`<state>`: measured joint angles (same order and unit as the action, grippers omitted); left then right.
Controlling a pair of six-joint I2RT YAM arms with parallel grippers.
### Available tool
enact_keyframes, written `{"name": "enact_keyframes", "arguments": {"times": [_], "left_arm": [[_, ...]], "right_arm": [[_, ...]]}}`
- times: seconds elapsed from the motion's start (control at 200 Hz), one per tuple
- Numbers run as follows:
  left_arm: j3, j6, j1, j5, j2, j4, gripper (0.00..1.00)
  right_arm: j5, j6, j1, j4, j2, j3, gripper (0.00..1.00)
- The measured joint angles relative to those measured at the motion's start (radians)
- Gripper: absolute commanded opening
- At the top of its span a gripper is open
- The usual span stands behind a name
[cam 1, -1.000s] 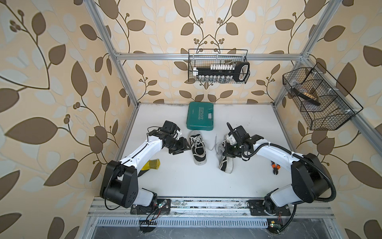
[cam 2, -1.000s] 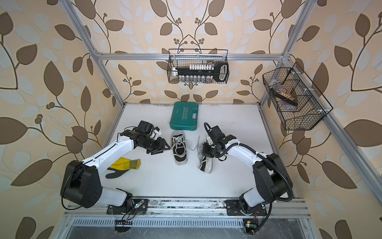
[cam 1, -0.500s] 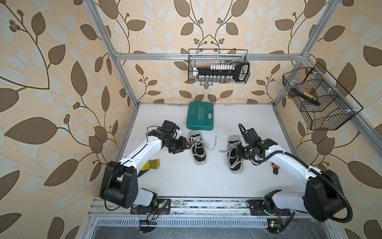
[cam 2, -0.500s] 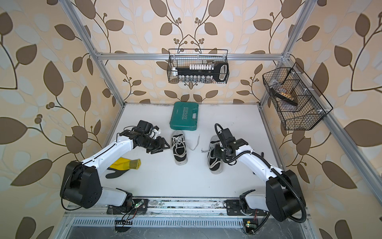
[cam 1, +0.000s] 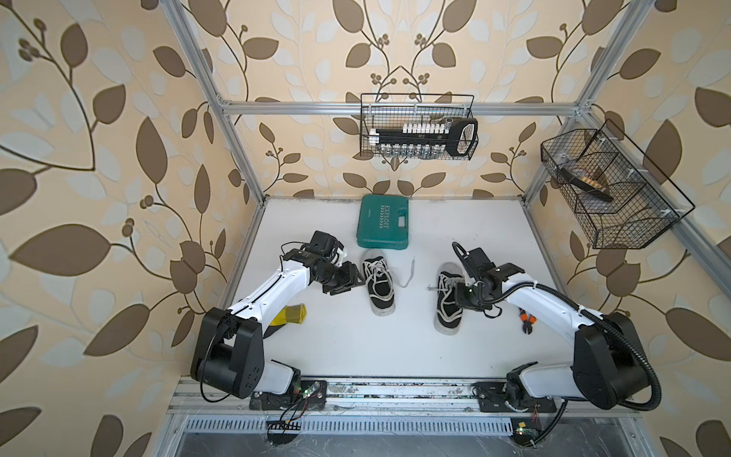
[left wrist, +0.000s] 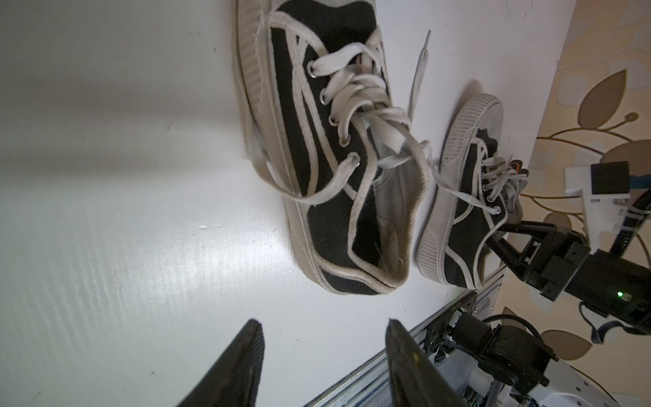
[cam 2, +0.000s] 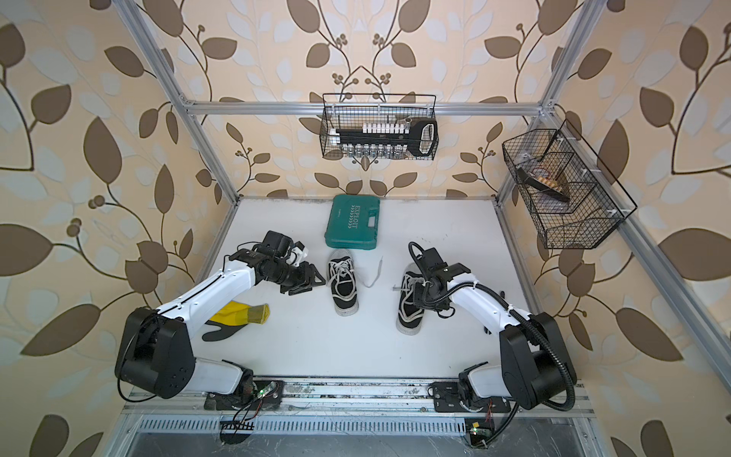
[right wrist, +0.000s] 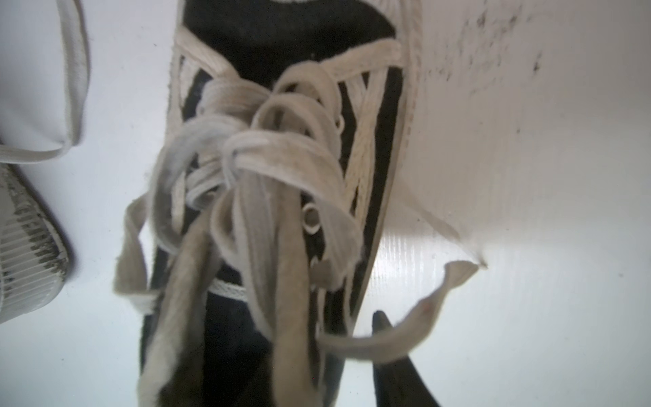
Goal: Insert the insole into the shoe
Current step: Move the shoe to the center of the board.
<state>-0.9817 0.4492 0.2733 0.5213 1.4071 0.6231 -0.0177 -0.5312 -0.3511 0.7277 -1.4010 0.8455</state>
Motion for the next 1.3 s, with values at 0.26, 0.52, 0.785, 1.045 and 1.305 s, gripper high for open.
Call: {"name": "enact_keyframes", "arguments": {"times": [0.26,0.52,0.785,1.045,1.305], "left_arm": [[0.000,0.000,0.000,0.000,0.000,0.000,0.57],[0.004,0.000,0.000,0.000,0.000,0.000,0.57],[0.005,0.000,0.000,0.000,0.000,0.000,0.57],[0.010,0.000,0.000,0.001,0.000,-0.008,0.57],[0.010,0.000,0.000,0.000,0.000,-0.007,0.59]], "right_arm": [[-0.060,-0.005,0.003,-0.042,-0.108,0.030,0.00],[-0.104,-0.017,-0.032,-0.068,-0.188,0.104,0.00],[-0.108,-0.070,-0.090,-0.087,-0.322,0.247,0.00],[-0.093,-0.114,-0.164,-0.092,-0.404,0.345,0.00],[-0.076,-0.151,-0.205,-0.092,-0.450,0.412,0.20]]}}
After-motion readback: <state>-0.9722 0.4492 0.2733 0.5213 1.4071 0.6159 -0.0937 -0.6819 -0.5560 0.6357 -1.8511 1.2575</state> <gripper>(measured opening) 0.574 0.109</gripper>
